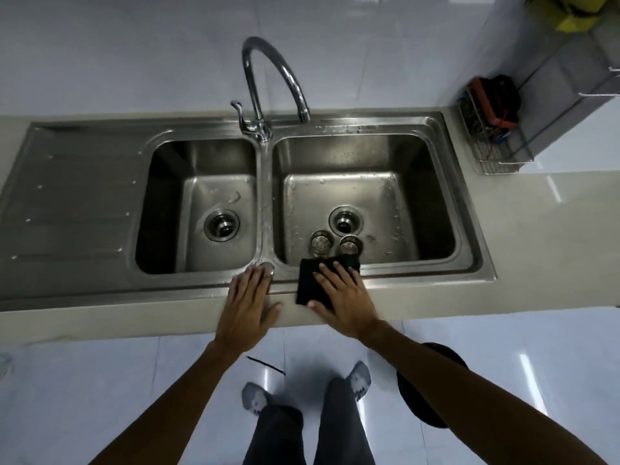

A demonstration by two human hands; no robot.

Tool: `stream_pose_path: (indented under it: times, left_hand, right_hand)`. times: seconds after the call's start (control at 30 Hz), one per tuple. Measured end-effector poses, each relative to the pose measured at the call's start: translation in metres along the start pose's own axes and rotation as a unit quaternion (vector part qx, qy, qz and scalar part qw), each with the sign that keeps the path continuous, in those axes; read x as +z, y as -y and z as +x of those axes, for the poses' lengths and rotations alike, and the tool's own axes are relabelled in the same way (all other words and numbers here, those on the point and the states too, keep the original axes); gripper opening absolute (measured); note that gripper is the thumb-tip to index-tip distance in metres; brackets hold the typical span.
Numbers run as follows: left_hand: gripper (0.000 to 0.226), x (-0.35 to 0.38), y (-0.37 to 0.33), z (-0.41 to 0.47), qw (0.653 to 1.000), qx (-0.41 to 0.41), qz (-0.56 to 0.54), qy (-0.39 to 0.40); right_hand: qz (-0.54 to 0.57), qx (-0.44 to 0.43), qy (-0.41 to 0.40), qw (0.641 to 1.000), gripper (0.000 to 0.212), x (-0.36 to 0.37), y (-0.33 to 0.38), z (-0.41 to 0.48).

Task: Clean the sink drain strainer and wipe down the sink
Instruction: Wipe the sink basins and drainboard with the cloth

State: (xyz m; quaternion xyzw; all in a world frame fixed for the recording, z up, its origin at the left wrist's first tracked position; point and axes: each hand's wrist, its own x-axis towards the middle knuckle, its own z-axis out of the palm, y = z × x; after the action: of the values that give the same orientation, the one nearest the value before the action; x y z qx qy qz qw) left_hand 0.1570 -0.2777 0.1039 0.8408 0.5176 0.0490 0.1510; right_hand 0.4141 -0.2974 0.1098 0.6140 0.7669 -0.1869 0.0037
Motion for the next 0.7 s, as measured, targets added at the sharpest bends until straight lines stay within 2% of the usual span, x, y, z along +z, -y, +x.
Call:
stream_pose_path:
  times: [0.1, 0.17, 0.27, 0.43, 0.53, 0.7]
  left_hand:
    - [0.066, -0.014, 0.052, -0.021, 0.999, -0.030, 0.008, -0.019]
    - [0.068, -0.023, 0.085, -0.031, 0.999, -0.040, 0.022, -0.017]
    - [0.074, -0.033, 0.125, -0.046, 0.998, -0.048, 0.029, -0.001]
    - [0.076, -0.036, 0.157, -0.053, 0.999, -0.041, 0.024, -0.015]
    - [0.075, -0.034, 0.162, -0.052, 0.999, -0.035, 0.016, -0.034]
    - [0.079, -0.041, 0.185, -0.050, 0.999, -0.031, 0.007, -0.040]
  right_hand:
    - [0.015, -0.021, -0.003, 1.000, 0.064, 0.022, 0.080, 0.038]
    - [0.009, -0.038, 0.000, 0.999, 0.063, 0.030, 0.106, 0.052]
    - [-0.016, -0.067, 0.006, 0.998, 0.067, 0.029, 0.087, 0.045]
    - [-0.048, 0.012, 0.016, 0.999, 0.072, 0.004, 0.012, 0.005]
    - [-0.076, 0.030, 0.010, 0.997, 0.068, 0.009, 0.043, 0.012]
    - [-0.077, -0.049, 0.022, 0.996, 0.063, 0.033, 0.128, 0.057]
